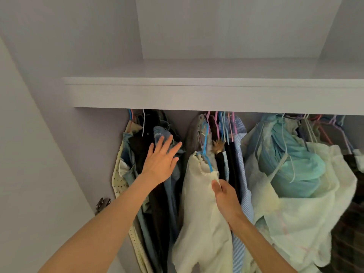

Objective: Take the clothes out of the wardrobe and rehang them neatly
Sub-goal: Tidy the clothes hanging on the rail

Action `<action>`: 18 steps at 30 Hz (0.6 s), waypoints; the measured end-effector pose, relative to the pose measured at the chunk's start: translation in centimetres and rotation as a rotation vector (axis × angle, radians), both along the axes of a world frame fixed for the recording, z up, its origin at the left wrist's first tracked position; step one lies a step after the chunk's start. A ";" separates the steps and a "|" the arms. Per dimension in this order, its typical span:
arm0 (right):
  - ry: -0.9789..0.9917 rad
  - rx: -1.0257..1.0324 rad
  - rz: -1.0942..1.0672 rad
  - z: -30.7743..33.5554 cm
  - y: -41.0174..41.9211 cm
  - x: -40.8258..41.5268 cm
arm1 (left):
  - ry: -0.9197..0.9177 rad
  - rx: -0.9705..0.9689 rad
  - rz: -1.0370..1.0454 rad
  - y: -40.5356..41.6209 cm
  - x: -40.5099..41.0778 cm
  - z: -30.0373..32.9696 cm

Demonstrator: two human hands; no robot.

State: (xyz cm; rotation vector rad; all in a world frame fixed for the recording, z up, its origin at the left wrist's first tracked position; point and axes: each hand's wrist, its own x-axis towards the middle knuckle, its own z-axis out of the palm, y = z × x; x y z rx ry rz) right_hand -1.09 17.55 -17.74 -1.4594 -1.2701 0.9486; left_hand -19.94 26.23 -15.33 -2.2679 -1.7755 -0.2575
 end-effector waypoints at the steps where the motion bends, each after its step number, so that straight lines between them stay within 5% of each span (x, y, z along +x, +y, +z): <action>1: -0.013 0.003 0.009 0.0 0.3 0.2 | 0.044 0.003 0.017 0.6 0.4 0.0; 13: -0.078 0.320 -0.076 4.0 5.3 -2.5 | -0.149 -0.025 0.030 1.2 -4.0 0.0; 18: -0.092 0.240 -0.168 5.3 9.4 -2.9 | -0.233 0.009 -0.033 1.2 -4.4 -0.3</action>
